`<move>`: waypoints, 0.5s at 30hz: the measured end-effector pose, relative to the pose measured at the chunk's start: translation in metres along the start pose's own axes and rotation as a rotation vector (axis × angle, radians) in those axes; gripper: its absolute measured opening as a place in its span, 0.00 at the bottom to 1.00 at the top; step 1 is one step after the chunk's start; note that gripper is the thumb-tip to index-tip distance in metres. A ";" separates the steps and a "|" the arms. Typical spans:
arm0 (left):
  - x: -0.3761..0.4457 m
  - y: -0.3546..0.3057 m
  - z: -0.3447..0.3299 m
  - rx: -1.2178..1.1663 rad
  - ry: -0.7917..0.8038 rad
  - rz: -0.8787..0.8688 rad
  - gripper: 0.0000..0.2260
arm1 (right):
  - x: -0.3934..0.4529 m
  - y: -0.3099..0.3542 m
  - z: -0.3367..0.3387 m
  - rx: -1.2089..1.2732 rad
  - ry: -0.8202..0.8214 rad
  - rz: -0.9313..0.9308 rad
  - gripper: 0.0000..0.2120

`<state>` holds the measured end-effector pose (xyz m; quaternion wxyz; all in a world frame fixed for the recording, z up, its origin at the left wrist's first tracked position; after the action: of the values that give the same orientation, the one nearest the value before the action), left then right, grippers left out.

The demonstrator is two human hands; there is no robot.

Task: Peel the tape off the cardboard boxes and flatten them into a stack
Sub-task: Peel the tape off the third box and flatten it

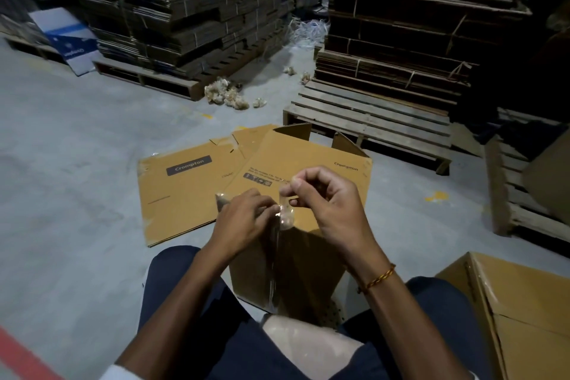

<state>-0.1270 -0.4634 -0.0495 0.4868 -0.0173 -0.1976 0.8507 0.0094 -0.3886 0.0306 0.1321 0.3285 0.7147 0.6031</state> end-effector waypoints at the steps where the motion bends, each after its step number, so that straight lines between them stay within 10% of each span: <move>1: -0.002 0.003 -0.004 -0.052 0.039 -0.010 0.11 | -0.001 -0.004 0.000 0.008 0.005 -0.011 0.04; 9: -0.023 -0.017 -0.026 -0.328 0.403 -0.232 0.13 | -0.007 -0.025 -0.034 0.094 0.194 -0.125 0.11; 15: -0.031 0.002 -0.022 -0.589 0.203 -0.011 0.12 | 0.005 -0.046 0.012 -0.032 -0.100 -0.121 0.07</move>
<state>-0.1075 -0.4827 -0.0757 0.4826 -0.2414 -0.3861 0.7482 -0.0018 -0.3786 -0.0146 0.2091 0.3122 0.7162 0.5881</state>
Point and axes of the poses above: each hand's wrist, its own x-axis towards the middle knuckle, its own z-axis out of the back of the hand, y = z × x, the point moved 10 cm from there along x, towards the middle knuckle, and after that the axes turned 14 degrees about x, right-handed, at the moved point
